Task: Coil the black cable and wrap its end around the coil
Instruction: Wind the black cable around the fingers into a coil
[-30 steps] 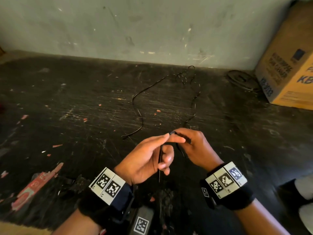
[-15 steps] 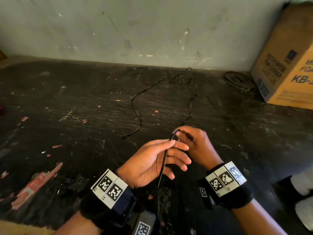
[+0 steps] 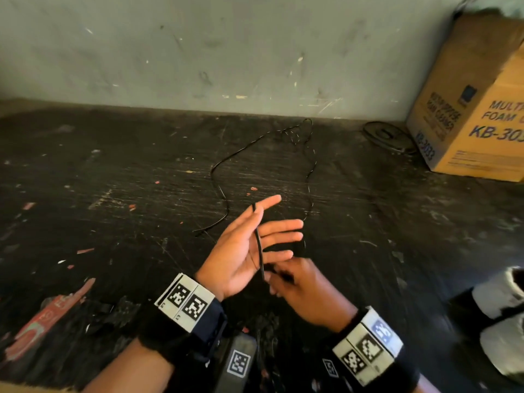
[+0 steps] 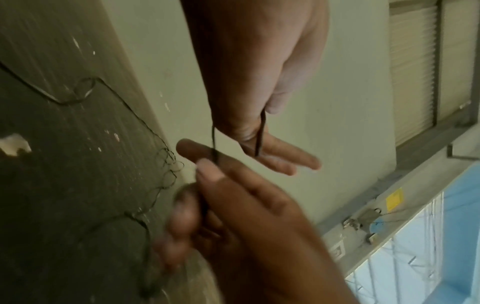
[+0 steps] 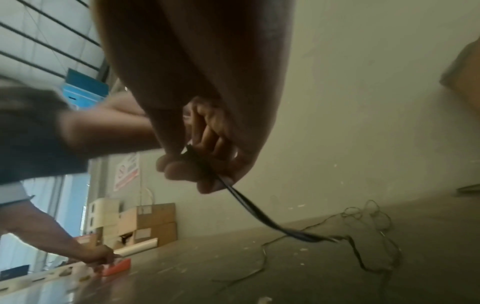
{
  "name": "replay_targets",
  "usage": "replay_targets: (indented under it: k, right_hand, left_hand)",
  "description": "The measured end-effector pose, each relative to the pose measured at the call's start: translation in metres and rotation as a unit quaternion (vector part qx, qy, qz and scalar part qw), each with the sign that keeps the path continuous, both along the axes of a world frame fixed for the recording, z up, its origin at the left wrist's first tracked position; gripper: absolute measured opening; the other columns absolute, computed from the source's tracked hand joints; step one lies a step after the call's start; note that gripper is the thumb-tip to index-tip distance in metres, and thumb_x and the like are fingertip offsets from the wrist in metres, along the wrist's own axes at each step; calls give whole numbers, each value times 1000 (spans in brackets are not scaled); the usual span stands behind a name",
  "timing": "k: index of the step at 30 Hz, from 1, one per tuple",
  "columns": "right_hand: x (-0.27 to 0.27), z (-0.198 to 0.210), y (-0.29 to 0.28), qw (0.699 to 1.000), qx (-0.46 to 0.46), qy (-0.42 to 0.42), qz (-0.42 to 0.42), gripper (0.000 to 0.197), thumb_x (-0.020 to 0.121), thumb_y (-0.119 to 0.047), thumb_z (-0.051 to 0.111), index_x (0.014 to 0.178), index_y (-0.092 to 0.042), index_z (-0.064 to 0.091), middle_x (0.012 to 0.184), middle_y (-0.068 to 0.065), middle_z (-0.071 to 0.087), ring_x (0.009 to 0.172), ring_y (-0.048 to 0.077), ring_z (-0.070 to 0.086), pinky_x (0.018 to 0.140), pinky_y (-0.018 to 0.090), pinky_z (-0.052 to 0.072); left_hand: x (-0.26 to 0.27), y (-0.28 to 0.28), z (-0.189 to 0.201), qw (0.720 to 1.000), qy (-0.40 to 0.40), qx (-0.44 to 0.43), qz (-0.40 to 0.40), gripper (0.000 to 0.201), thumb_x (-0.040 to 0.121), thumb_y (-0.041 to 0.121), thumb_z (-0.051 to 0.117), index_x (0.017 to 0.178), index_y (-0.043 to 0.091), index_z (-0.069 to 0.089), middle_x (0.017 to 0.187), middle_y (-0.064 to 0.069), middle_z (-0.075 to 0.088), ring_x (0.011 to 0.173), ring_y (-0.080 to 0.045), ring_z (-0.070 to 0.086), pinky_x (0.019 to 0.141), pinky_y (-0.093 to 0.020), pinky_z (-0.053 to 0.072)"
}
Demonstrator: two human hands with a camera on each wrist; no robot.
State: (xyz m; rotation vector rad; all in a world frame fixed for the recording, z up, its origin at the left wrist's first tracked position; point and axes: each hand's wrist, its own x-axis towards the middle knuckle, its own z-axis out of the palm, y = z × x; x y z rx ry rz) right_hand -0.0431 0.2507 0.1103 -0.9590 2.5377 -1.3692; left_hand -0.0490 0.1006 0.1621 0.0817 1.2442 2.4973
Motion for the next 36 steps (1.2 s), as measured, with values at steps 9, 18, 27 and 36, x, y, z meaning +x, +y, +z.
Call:
replay_targets:
  k: [9, 18, 27, 36]
  right_hand:
    - [23, 46, 16, 993, 110, -11, 49, 10, 91, -25, 59, 87, -21, 67, 70, -5, 65, 61, 10, 58, 57, 21, 46]
    - [-6, 122, 42, 981, 125, 143, 25, 6, 80, -26, 72, 78, -21, 73, 61, -14, 61, 55, 1, 54, 53, 9, 35]
    - [-19, 119, 45, 984, 41, 171, -17, 17, 78, -32, 71, 83, -16, 73, 70, 2, 69, 57, 16, 56, 52, 18, 44]
    - [-26, 71, 34, 995, -52, 62, -56, 21, 95, -18, 49, 95, -14, 70, 60, -14, 59, 50, 3, 53, 52, 16, 40]
  left_hand:
    - [5, -4, -18, 988, 56, -143, -29, 39, 98, 29, 36, 134, 29, 49, 130, -17, 61, 117, -26, 61, 91, -49, 53]
    - [29, 0, -22, 958, 135, -211, -138, 37, 99, 40, 28, 120, 28, 57, 61, -9, 57, 31, -5, 32, 31, -18, 16]
    - [33, -5, -2, 941, 164, -226, -190, 44, 98, 36, 29, 124, 10, 53, 58, -6, 53, 26, -2, 30, 27, -15, 18]
    - [24, -11, 17, 965, 146, -103, -192, 44, 96, 40, 35, 138, 35, 44, 93, -15, 71, 33, -6, 55, 26, -18, 21]
